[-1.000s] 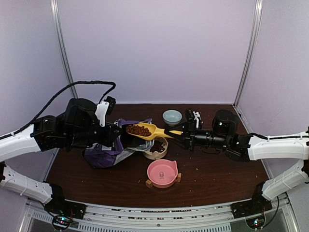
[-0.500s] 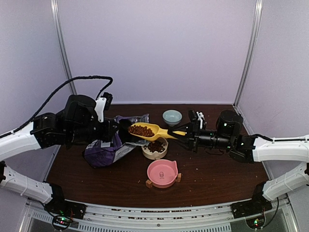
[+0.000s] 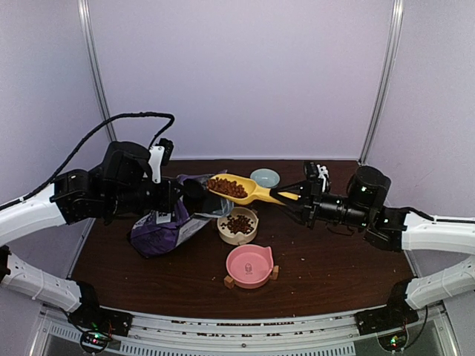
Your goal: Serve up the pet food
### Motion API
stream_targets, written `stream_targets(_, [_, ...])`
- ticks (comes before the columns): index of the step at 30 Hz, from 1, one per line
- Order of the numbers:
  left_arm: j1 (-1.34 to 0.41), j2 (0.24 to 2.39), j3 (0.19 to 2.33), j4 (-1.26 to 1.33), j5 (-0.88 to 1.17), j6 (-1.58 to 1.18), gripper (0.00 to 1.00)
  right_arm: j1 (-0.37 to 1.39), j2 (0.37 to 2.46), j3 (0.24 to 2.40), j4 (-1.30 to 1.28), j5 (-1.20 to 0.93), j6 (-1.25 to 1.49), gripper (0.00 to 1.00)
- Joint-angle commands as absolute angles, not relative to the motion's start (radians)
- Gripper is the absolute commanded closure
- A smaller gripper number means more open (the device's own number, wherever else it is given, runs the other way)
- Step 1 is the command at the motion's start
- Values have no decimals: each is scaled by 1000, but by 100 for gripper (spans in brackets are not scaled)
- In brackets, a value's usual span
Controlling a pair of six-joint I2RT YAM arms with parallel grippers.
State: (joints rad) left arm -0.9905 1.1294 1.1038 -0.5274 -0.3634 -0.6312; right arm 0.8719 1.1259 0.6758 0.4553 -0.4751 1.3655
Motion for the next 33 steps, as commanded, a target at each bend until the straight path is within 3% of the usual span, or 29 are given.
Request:
stream_targets(1, [-978,1132,1136,-491,-397,-639,100,843,1066,659,445,-440,1356,88])
stream_targets(18, [-977,1116,1127,-512,-404,-649,100,708,992,565,415,-442,1334,88])
stream_targets(33, [-976,1108,1131,-517,-403,-638,100,703,1143,546,347,-419,1209,88])
